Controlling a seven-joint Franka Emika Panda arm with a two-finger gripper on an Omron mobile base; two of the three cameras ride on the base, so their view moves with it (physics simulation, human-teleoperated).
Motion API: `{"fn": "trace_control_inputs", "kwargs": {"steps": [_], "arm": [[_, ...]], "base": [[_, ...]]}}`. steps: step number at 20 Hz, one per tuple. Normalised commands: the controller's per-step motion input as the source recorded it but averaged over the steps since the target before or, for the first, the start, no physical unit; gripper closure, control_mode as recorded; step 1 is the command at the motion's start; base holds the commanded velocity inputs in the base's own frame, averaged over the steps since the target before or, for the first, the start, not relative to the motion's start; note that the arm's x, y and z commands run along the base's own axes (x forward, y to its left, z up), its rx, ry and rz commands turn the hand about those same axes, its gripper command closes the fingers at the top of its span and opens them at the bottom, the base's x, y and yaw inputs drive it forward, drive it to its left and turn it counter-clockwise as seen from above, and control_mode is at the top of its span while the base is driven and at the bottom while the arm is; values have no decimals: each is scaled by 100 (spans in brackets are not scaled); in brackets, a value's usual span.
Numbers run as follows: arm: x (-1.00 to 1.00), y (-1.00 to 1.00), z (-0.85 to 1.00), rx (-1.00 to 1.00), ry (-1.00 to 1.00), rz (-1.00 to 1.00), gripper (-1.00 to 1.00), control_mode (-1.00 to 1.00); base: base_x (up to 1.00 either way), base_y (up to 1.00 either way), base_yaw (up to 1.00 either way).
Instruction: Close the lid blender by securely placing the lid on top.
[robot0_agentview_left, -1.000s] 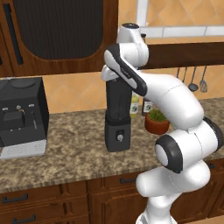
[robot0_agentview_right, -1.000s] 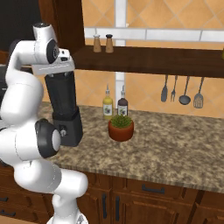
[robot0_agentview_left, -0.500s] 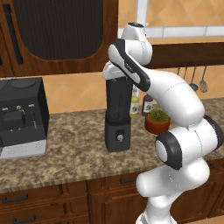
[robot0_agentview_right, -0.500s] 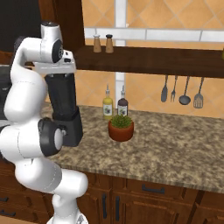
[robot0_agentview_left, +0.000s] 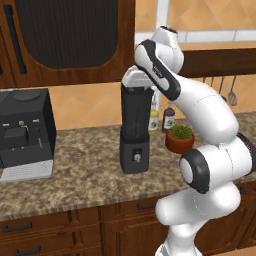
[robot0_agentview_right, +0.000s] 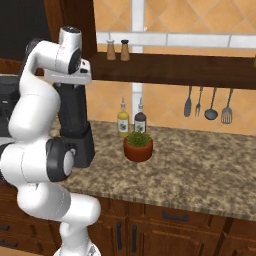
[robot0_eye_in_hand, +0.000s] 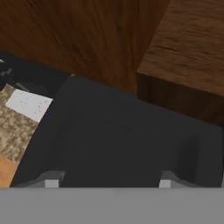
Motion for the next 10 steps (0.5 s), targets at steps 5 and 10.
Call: {"fn": "trace_control_inputs", "kwargs": {"steps": [5, 10], "arm": [[-79, -13, -78, 2, 0, 0, 100, -100], [-86, -10, -54, 0, 8, 0, 100, -100]], "base": [[0, 0, 0], [0, 0, 0]]}}
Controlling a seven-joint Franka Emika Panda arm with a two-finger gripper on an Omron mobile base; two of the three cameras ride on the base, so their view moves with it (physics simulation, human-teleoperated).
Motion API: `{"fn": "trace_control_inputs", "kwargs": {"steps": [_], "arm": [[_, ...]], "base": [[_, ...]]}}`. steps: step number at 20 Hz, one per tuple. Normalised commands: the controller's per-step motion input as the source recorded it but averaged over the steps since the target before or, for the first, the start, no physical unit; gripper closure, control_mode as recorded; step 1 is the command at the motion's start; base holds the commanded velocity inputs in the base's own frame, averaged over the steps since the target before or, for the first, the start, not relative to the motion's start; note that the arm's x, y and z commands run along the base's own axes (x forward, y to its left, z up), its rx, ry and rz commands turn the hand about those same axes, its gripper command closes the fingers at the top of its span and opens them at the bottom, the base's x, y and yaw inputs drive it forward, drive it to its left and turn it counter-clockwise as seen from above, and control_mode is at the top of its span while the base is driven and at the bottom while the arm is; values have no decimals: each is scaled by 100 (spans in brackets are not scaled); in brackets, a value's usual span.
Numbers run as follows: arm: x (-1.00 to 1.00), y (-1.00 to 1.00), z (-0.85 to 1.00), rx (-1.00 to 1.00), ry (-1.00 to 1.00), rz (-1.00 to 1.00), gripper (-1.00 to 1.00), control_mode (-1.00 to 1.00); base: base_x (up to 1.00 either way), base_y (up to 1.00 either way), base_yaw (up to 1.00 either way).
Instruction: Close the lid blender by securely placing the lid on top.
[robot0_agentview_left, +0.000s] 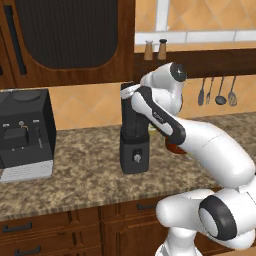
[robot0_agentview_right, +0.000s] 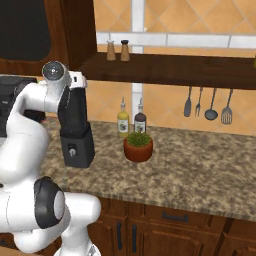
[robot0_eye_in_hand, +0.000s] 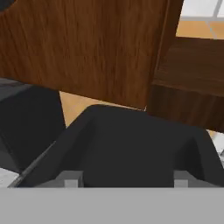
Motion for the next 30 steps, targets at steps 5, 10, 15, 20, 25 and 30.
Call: {"fn": "trace_control_inputs", "kwargs": {"steps": [5, 10, 15, 20, 25, 30], "arm": [[-94, -18, -12, 0, 45, 0, 100, -100], [-88, -28, 0, -1, 58, 0, 100, -100], [-96, -38, 0, -2, 60, 0, 100, -100], [-100, -43, 0, -1, 56, 0, 100, -100], [-99, -41, 0, -1, 52, 0, 100, -100], [-84, -43, 8, 0, 36, 0, 100, -100]], "base": [[0, 0, 0], [0, 0, 0], [0, 0, 0], [0, 0, 0], [0, 0, 0], [0, 0, 0]]}}
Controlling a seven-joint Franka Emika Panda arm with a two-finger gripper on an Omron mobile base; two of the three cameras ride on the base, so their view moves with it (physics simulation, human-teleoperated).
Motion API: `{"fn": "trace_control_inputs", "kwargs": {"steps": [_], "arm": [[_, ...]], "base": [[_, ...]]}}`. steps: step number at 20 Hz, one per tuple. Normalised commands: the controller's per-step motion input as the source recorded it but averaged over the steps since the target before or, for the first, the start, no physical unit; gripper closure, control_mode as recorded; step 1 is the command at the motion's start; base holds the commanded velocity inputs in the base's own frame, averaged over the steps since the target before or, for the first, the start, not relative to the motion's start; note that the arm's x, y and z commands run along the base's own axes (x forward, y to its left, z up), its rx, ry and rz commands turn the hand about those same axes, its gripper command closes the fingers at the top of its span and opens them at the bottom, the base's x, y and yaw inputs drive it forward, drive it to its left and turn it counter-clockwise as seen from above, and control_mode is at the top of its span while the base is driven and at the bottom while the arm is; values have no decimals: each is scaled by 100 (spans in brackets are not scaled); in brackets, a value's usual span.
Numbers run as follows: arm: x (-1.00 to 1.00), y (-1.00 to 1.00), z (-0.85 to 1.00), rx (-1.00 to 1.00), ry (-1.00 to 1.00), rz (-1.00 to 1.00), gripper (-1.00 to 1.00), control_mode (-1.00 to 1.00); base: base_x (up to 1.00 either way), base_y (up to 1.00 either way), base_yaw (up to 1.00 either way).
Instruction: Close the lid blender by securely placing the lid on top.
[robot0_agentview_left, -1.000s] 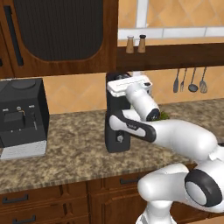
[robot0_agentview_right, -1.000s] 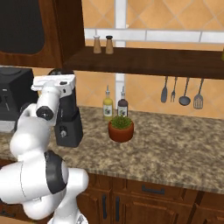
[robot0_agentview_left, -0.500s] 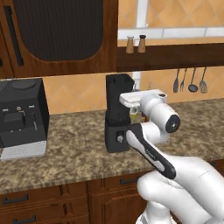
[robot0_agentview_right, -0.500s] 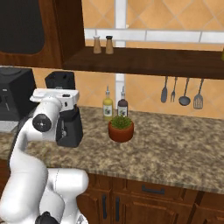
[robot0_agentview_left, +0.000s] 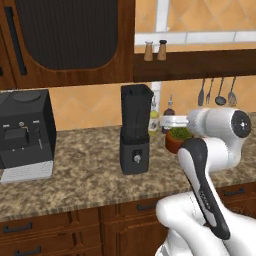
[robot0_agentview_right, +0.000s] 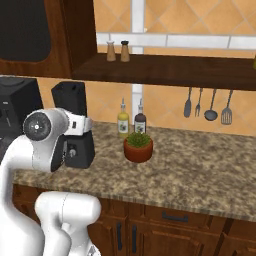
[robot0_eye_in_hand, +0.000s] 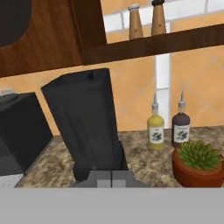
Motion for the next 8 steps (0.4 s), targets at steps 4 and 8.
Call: {"fn": "trace_control_inputs", "kwargs": {"steps": [4, 8], "arm": [[-51, -60, 49, 0, 11, -5, 100, -100], [-11, -79, 21, 0, 7, -5, 100, -100]], "base": [[0, 0, 0], [0, 0, 0]]}}
